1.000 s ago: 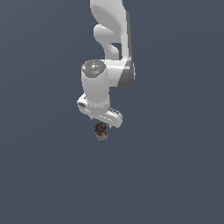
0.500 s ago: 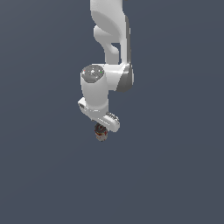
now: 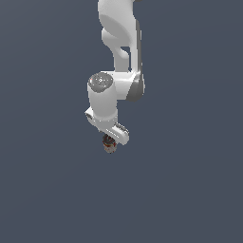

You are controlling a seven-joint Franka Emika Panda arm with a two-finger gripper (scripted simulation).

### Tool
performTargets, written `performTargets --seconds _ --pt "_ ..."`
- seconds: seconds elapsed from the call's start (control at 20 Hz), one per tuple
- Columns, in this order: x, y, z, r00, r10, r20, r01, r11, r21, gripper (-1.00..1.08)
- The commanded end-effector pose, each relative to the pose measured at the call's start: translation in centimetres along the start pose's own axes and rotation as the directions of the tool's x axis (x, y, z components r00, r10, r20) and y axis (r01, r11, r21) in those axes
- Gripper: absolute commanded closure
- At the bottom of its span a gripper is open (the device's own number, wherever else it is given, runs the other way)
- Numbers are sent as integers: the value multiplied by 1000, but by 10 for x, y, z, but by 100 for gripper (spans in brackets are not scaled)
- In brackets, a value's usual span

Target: Pick up the object and move it to a goal position.

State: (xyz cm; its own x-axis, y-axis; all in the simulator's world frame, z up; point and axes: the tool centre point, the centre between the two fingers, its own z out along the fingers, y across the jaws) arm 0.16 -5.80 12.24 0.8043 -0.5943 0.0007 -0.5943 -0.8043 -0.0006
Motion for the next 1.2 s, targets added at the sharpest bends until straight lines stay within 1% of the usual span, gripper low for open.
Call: performTargets --seconds 0.0,0.3,0.55,0.6,1.15 --pt "0 0 9 1000 1 1 -1 1000 -1 -92" --pt "-1 1 38 1000 4 1 -4 1000 -1 -92" --pt "0 0 45 1000 5 1 -5 1000 -1 -92" --pt "0 0 45 1000 5 1 -5 1000 -1 108" --pt "-1 0 44 1000 4 1 -4 1000 0 108"
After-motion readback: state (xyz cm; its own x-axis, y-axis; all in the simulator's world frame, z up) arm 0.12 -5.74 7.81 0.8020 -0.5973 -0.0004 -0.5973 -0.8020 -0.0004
